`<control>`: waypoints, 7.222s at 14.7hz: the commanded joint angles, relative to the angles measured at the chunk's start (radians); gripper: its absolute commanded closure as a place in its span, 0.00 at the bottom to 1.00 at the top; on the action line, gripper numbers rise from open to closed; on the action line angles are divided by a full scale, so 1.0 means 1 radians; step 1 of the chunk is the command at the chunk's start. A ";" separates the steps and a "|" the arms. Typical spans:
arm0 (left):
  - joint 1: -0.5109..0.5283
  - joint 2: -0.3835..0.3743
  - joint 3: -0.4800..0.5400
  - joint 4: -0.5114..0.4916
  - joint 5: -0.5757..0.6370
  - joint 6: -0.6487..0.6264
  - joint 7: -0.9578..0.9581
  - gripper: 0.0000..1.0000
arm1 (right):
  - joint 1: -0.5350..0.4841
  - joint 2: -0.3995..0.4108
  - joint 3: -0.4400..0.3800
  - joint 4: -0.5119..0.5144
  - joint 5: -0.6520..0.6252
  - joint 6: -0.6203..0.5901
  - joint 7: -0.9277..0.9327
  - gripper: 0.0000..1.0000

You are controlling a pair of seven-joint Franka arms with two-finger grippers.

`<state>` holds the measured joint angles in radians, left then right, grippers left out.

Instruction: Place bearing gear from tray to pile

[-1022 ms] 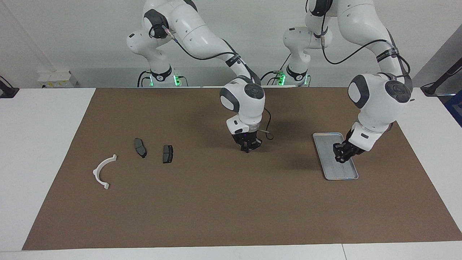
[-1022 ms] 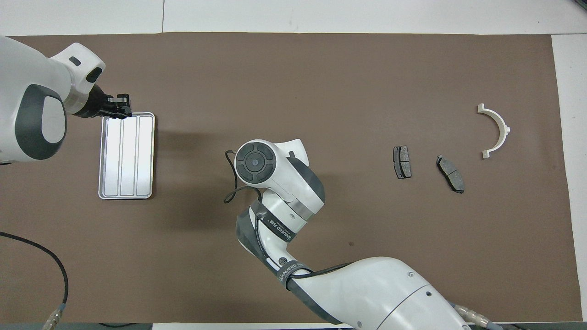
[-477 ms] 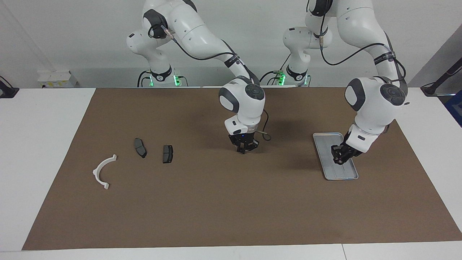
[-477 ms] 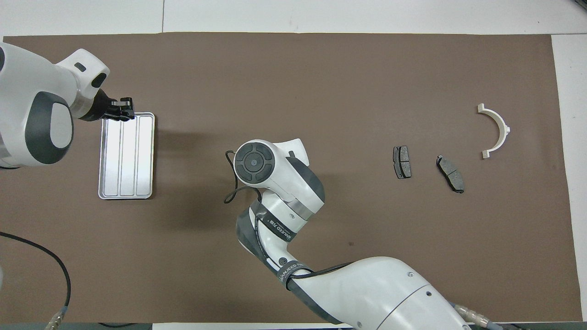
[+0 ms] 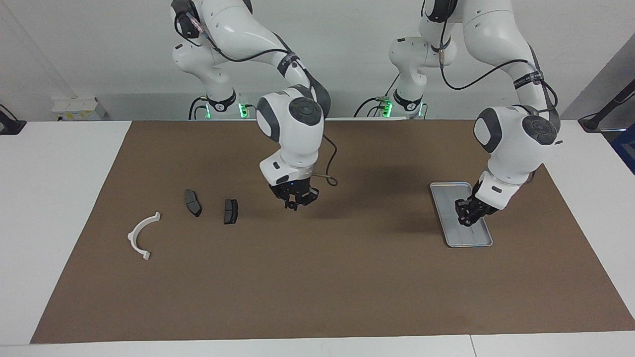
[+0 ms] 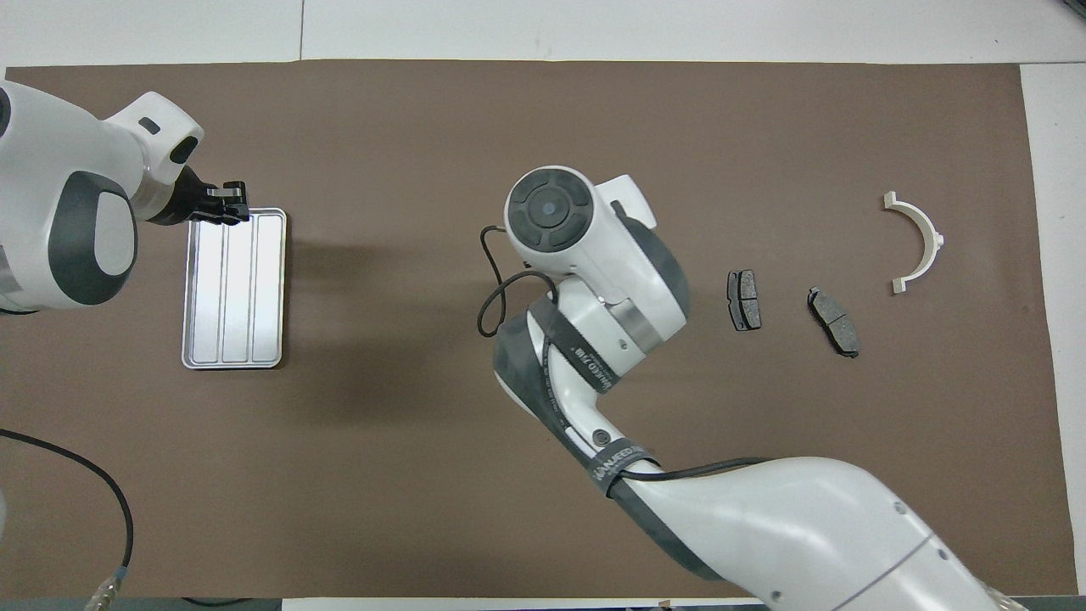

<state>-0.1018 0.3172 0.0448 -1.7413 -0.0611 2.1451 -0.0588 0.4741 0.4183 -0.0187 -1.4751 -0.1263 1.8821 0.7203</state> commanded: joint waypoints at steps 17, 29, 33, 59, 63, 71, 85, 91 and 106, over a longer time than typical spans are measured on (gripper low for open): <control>-0.237 -0.030 0.010 -0.034 0.055 -0.004 -0.341 1.00 | -0.485 -0.052 0.013 -0.284 0.071 0.287 -0.851 1.00; -0.576 0.058 0.009 -0.029 0.106 0.064 -0.765 1.00 | -0.522 0.083 0.011 -0.287 0.066 0.471 -0.887 1.00; -0.599 0.112 0.017 -0.032 0.118 0.163 -0.780 1.00 | -0.522 0.085 0.013 -0.287 0.068 0.473 -0.881 1.00; -0.411 -0.048 0.010 0.020 0.112 -0.033 -0.626 0.00 | -0.270 -0.265 0.020 -0.278 0.076 0.035 -0.454 0.00; -0.183 -0.090 0.012 0.043 0.066 -0.099 -0.306 0.00 | -0.096 -0.262 0.025 -0.277 0.082 0.044 -0.039 0.00; 0.045 -0.102 0.015 0.020 0.063 -0.088 0.051 0.00 | 0.124 -0.118 0.025 -0.201 0.128 0.142 0.281 0.00; 0.043 -0.124 0.013 -0.047 0.052 -0.031 0.053 0.00 | 0.212 0.163 0.023 -0.054 0.068 0.251 0.364 0.00; 0.054 -0.124 0.015 -0.047 0.052 -0.025 0.056 0.00 | 0.212 0.209 0.023 -0.025 0.059 0.282 0.383 0.00; 0.051 -0.124 0.015 -0.057 0.052 -0.011 0.062 0.00 | 0.213 0.237 0.023 -0.045 0.022 0.359 0.384 0.04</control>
<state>-0.0520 0.2240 0.0574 -1.7505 0.0066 2.1061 -0.0172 0.6858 0.6477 0.0039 -1.5216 -0.0790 2.2182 1.0720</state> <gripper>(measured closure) 0.000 0.000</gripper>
